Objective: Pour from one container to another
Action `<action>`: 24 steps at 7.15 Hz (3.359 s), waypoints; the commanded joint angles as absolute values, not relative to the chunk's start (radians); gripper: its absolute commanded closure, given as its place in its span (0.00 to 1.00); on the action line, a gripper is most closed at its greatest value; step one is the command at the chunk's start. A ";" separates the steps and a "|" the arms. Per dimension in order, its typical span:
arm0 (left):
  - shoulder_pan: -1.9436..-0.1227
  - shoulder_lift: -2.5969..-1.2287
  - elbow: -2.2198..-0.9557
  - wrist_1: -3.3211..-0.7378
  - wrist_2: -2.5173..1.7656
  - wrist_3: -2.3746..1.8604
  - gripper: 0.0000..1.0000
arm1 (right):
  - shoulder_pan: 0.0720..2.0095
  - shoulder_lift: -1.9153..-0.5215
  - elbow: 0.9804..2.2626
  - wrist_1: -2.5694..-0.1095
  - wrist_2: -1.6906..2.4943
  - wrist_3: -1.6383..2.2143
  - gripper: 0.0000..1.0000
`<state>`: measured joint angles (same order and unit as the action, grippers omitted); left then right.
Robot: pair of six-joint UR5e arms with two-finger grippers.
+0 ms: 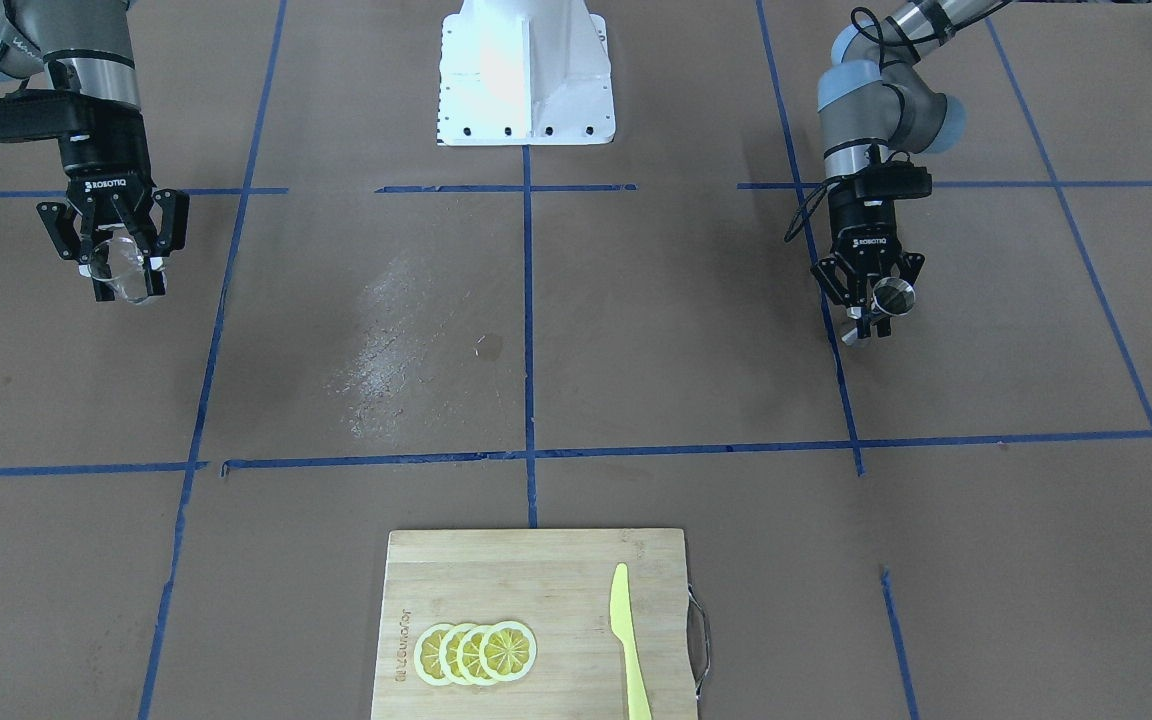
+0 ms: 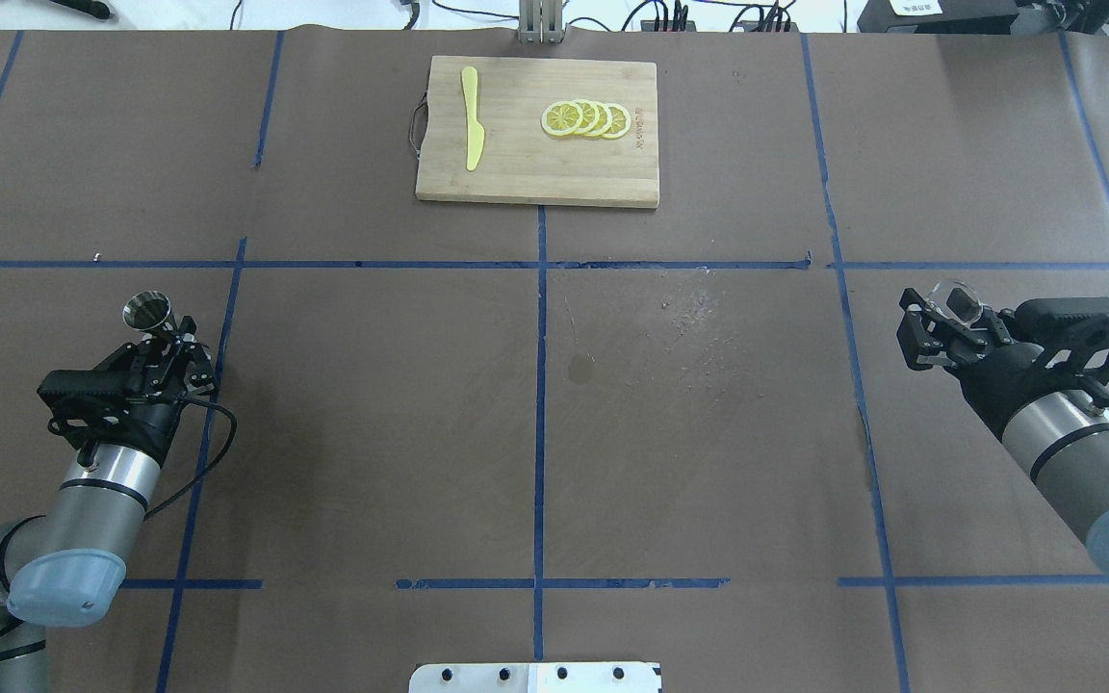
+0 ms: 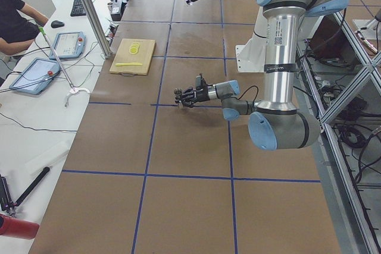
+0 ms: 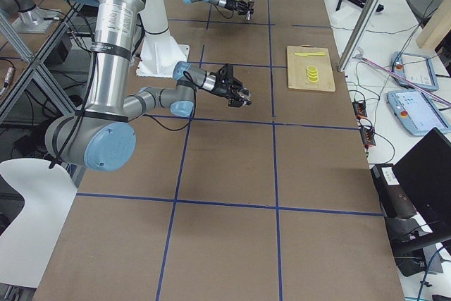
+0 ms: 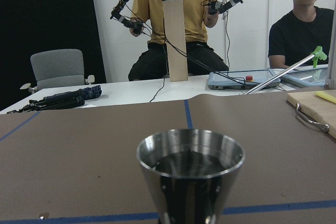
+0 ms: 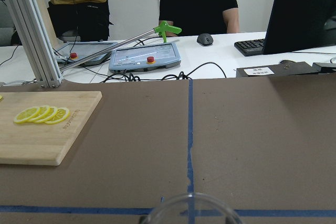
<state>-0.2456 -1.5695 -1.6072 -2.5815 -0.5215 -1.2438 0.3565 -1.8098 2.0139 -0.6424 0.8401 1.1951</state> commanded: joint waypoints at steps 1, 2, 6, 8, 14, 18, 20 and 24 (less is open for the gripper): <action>-0.238 -1.569 -1.603 -2.582 -0.526 -1.288 1.00 | 0.333 -1.810 2.013 -0.646 0.805 1.195 1.00; -0.238 -1.569 -1.603 -2.582 -0.525 -1.292 1.00 | 0.328 -1.810 2.013 -0.646 0.799 1.195 1.00; -0.238 -1.569 -1.572 -2.580 -0.523 -1.282 0.82 | 0.324 -1.809 2.013 -0.646 0.798 1.195 1.00; -0.238 -1.569 -1.572 -2.580 -0.525 -1.276 0.50 | 0.324 -1.809 2.011 -0.646 0.798 1.195 1.00; -0.239 -1.569 -1.586 -2.580 -0.561 -1.253 0.00 | 0.322 -1.809 2.010 -0.646 0.798 1.195 1.00; -0.239 -1.436 -1.739 -2.582 -0.696 -1.226 0.00 | 0.299 -1.809 1.991 -0.646 0.755 1.195 1.00; -0.239 -1.376 -1.810 -2.582 -0.776 -1.215 0.00 | 0.281 -1.809 1.971 -0.646 0.723 1.196 1.00; -0.241 -1.269 -2.001 -2.542 -1.018 -1.154 0.00 | 0.227 -1.807 1.921 -0.635 0.647 1.210 1.00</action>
<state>-0.2394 -1.2939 -1.9439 -2.5673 -0.9393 -1.1647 0.2360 -1.8073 1.9353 -0.6367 0.6627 1.2027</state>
